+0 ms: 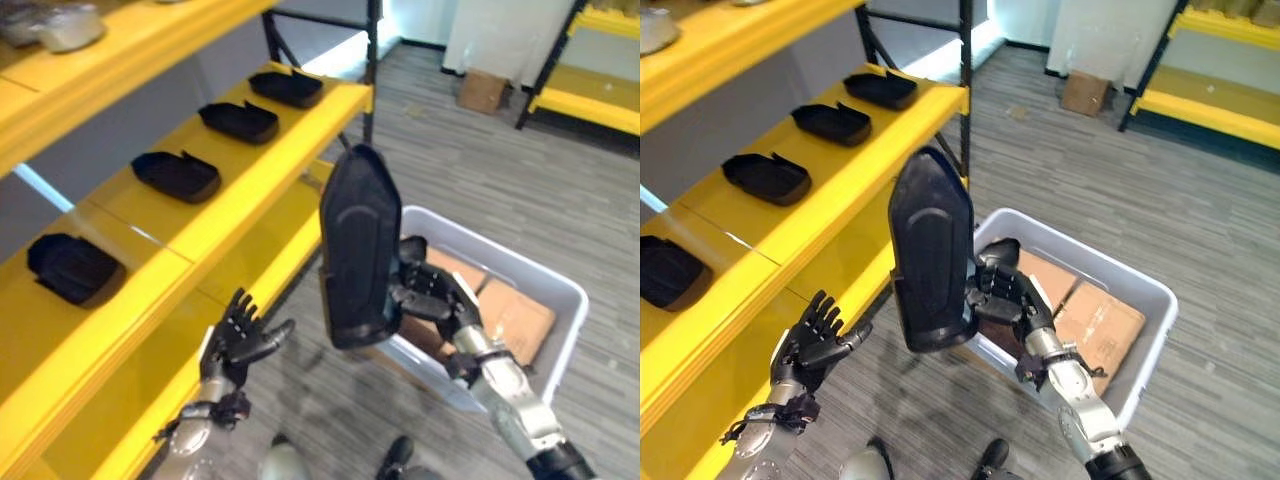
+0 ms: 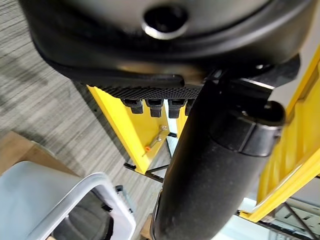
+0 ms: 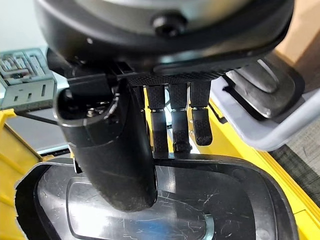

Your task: Move parts from the plastic box to the shelf.

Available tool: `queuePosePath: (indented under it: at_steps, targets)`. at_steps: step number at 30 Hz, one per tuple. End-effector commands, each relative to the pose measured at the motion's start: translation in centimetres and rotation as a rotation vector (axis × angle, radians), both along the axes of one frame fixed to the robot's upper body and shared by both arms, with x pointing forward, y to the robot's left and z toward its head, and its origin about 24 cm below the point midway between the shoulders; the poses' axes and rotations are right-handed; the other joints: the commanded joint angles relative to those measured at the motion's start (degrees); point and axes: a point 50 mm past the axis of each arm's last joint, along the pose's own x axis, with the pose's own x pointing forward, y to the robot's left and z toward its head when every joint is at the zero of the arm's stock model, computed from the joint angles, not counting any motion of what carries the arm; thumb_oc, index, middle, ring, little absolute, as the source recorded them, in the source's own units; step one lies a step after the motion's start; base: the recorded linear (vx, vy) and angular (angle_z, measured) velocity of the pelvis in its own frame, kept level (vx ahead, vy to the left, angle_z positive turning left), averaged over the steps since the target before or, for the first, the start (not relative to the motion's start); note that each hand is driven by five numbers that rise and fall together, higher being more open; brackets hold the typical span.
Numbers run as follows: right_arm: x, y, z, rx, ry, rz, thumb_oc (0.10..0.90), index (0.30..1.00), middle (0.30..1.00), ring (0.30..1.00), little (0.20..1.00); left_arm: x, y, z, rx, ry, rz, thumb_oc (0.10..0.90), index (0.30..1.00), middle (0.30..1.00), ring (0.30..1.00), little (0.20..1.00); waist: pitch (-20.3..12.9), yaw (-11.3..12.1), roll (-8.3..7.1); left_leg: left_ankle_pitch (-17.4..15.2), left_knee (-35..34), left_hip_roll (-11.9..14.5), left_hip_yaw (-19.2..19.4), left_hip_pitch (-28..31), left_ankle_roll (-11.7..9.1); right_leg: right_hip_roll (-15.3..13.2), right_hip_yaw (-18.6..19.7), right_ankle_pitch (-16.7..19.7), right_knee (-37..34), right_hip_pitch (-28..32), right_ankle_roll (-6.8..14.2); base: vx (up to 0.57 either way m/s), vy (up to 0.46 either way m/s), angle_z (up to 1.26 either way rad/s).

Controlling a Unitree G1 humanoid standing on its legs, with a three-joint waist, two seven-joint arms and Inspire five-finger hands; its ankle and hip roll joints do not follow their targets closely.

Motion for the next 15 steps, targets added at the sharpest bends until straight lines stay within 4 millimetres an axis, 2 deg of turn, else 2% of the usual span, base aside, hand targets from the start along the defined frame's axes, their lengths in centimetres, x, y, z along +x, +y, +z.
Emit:
queuePosePath:
  at_steps: [1, 2, 4, 7, 9, 10, 15]
  targets:
    - [0.6, 0.3, 6.4, 0.163, -0.337, -0.003, 0.4, 0.3, 0.3, 0.3, 0.3, 1.9, 0.2, 4.7, 0.029, -0.255, -0.028, 0.9, 1.0, 1.0, 1.0, 1.0, -5.06, -1.53, -1.63, 0.17, -6.73, -2.52, -0.89, 0.79, 0.34, -4.22, 6.6, -5.58, 9.4, -2.23, 4.11, 0.06, 0.315, 1.33]
    - [0.6, 0.3, 6.3, 0.166, -0.332, -0.001, 0.4, 0.3, 0.3, 0.3, 0.3, 1.8, 0.1, 4.7, 0.038, -0.258, -0.034, 0.9, 1.0, 1.0, 1.0, 1.0, -5.03, -1.12, -1.84, -1.0, -5.46, -3.9, -2.58, 0.16, 1.11, -5.47, 6.59, -4.88, 9.69, -2.04, 4.58, 0.05, 0.318, 1.12]
    - [0.2, -0.1, 6.2, 0.173, -0.332, -0.016, 0.4, 0.3, 0.3, 0.3, 0.3, 1.8, 0.4, 5.1, 0.051, -0.27, -0.042, 0.9, 1.0, 1.0, 1.0, 1.0, -5.23, -0.8, -2.48, -1.49, -5.39, -4.83, -2.28, -0.57, 1.59, -7.34, 5.6, -3.14, 9.49, -1.49, 5.59, 0.02, 0.208, 0.63]
    - [0.2, 0.3, 6.0, 0.167, -0.324, 0.001, 0.4, 0.3, 0.3, 0.3, 0.3, 1.5, 0.9, 5.0, 0.068, -0.264, -0.028, 0.9, 1.0, 1.0, 1.0, 1.0, -5.54, 0.11, -2.95, -2.41, -6.35, -6.99, -3.19, -0.28, 2.59, -8.55, 5.86, -1.26, 7.94, -1.0, 6.57, 0.02, 0.193, 0.34]
    - [0.2, 0.4, 5.9, 0.167, -0.319, 0.005, 0.4, 0.3, 0.3, 0.3, 0.3, 1.4, 1.0, 5.1, 0.075, -0.265, -0.024, 0.9, 1.0, 1.0, 1.0, 1.0, -5.61, 0.38, -3.21, -2.46, -6.51, -7.51, -3.4, -0.44, 2.88, -8.95, 5.73, -0.67, 7.29, -0.68, 6.92, 0.02, 0.134, 0.19]
    - [0.1, 0.4, 5.8, 0.166, -0.316, 0.004, 0.4, 0.3, 0.3, 0.3, 0.3, 1.1, 1.4, 5.1, 0.085, -0.265, -0.011, 0.9, 1.0, 1.0, 1.0, 1.0, -5.93, 1.18, -3.78, -2.84, -6.72, -8.72, -4.21, -0.95, 3.31, -9.75, 5.15, 0.48, 5.82, 0.24, 7.7, 0.04, 0.15, 0.04]
    - [0.2, 0.9, 5.7, 0.16, -0.309, 0.021, 0.4, 0.3, 0.3, 0.3, 0.3, 0.8, 2.1, 5.4, 0.121, -0.273, 0.003, 0.9, 1.0, 1.0, 1.0, 1.0, -6.62, 3.04, -4.44, -3.74, -7.35, -12.38, -6.99, -1.81, 4.63, -11.39, 3.34, 4.2, 1.91, 2.83, 9.53, 0.04, 0.165, 0.41]
